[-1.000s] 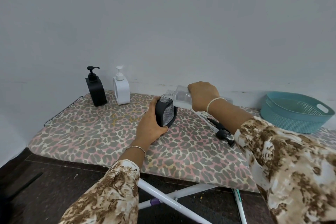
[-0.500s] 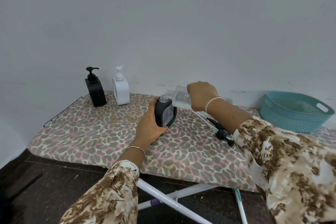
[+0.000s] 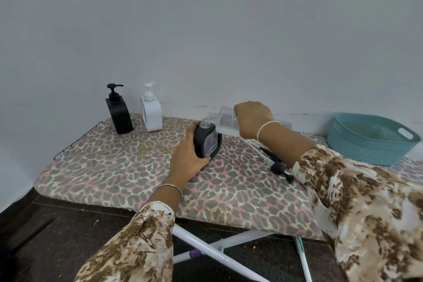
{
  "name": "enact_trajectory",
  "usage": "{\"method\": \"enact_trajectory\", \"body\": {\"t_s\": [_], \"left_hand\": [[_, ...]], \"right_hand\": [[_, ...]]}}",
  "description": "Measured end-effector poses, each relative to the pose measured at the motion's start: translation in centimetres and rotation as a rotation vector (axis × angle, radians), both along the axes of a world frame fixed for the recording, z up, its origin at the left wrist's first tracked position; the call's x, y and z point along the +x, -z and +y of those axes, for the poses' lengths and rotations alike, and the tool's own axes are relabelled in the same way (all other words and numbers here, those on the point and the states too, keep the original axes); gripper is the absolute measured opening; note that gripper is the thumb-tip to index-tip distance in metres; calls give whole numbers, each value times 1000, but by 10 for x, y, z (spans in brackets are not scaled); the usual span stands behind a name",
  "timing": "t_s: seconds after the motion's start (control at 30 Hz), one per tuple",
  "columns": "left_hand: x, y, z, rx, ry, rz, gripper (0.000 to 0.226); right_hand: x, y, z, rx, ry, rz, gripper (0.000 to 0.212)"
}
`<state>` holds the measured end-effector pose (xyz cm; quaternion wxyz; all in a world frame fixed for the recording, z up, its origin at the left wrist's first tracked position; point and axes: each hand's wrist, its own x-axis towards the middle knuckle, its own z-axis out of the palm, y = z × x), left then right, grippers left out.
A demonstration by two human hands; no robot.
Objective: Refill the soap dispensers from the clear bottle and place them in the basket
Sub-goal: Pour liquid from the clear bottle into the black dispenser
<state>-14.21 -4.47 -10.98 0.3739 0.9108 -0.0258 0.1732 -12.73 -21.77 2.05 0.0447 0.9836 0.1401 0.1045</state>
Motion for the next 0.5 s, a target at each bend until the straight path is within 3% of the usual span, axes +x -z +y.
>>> {"method": "enact_trajectory", "body": {"t_s": [0.5], "left_hand": [[-1,-1,0,4,4,-5,106]], "right_hand": [[-1,0,1,-8,10,-2,23]]}}
